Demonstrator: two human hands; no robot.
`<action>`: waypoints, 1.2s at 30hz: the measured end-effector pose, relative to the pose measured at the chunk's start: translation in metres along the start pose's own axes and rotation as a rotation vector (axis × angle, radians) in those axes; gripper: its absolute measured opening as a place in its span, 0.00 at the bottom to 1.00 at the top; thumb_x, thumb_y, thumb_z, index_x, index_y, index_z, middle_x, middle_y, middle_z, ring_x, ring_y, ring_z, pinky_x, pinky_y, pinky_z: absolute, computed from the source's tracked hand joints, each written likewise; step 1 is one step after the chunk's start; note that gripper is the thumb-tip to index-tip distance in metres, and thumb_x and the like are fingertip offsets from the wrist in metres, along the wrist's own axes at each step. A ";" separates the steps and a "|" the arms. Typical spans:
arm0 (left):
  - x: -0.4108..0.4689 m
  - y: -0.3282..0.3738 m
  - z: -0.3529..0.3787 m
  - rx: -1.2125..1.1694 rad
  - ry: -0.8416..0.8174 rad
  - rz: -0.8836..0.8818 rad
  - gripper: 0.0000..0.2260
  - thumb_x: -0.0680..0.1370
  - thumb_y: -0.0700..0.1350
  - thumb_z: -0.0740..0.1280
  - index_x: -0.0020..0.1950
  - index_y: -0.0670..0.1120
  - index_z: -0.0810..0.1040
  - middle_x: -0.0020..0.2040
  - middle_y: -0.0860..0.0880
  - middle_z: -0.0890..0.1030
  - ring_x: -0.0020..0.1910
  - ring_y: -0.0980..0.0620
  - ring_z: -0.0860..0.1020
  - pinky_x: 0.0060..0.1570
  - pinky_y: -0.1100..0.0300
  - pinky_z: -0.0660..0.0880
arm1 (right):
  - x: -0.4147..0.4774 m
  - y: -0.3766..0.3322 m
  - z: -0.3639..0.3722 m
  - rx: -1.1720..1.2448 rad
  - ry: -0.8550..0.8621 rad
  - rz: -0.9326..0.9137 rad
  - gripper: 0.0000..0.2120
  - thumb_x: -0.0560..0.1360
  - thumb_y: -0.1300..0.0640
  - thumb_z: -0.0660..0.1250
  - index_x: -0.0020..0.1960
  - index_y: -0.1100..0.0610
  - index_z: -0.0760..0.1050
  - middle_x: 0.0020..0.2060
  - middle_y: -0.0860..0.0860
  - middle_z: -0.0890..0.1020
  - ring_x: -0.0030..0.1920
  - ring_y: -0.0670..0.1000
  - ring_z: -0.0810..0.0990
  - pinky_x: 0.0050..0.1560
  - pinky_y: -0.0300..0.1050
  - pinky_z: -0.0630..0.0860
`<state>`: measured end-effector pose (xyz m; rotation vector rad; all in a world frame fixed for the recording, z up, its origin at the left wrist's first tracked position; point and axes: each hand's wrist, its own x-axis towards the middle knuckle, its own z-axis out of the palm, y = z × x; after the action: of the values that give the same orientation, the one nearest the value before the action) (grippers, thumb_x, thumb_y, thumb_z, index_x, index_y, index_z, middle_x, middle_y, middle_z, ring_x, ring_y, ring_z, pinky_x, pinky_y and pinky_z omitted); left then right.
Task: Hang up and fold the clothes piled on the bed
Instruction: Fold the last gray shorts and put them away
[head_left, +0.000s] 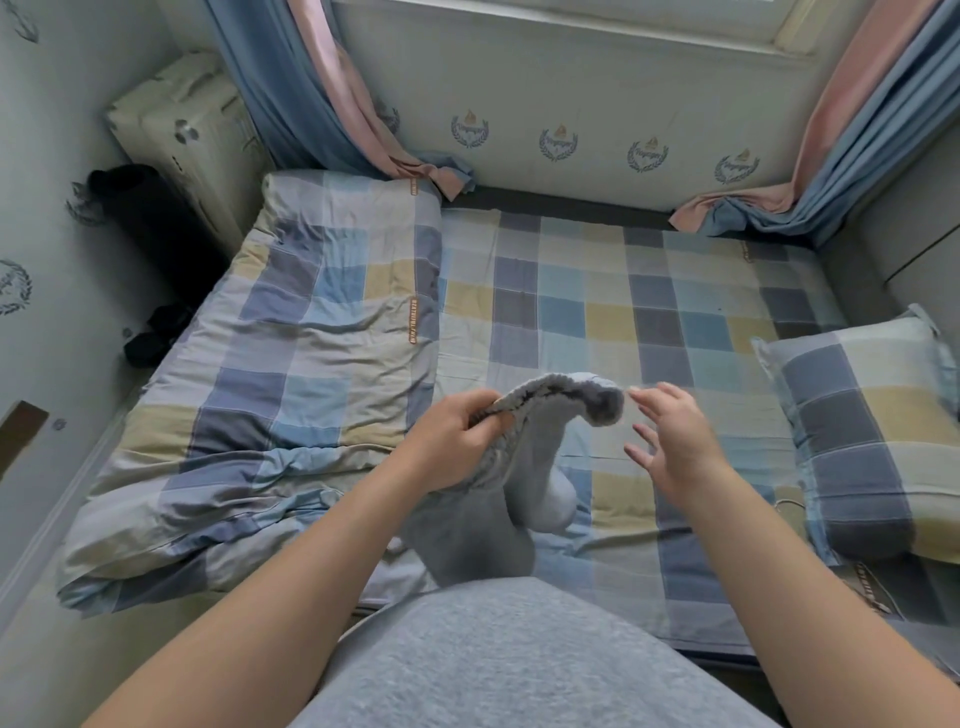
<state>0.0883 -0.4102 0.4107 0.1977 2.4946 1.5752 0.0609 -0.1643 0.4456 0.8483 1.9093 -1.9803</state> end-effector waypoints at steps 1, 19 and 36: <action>0.000 0.003 -0.002 0.035 -0.032 0.010 0.17 0.81 0.44 0.66 0.34 0.57 0.70 0.28 0.57 0.69 0.29 0.57 0.66 0.35 0.55 0.63 | -0.003 0.002 0.001 -0.100 -0.051 -0.082 0.25 0.79 0.55 0.68 0.73 0.47 0.66 0.74 0.53 0.68 0.68 0.54 0.68 0.67 0.58 0.67; -0.002 0.010 -0.022 0.303 -0.296 -0.160 0.14 0.80 0.60 0.64 0.36 0.56 0.74 0.28 0.60 0.72 0.28 0.60 0.68 0.30 0.61 0.64 | -0.002 0.003 0.047 -1.218 -0.473 -0.687 0.12 0.72 0.58 0.69 0.34 0.55 0.67 0.28 0.48 0.71 0.34 0.52 0.69 0.35 0.47 0.64; -0.001 -0.057 -0.023 0.601 0.160 -0.508 0.12 0.70 0.35 0.61 0.40 0.52 0.75 0.40 0.52 0.77 0.43 0.45 0.76 0.37 0.55 0.68 | 0.036 0.014 -0.023 -0.922 -0.023 -0.611 0.15 0.71 0.72 0.67 0.35 0.56 0.67 0.32 0.52 0.73 0.34 0.53 0.68 0.34 0.47 0.65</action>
<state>0.0834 -0.4548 0.3684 -0.4666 2.7638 0.6536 0.0452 -0.1356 0.4141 -0.0208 2.8687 -1.0173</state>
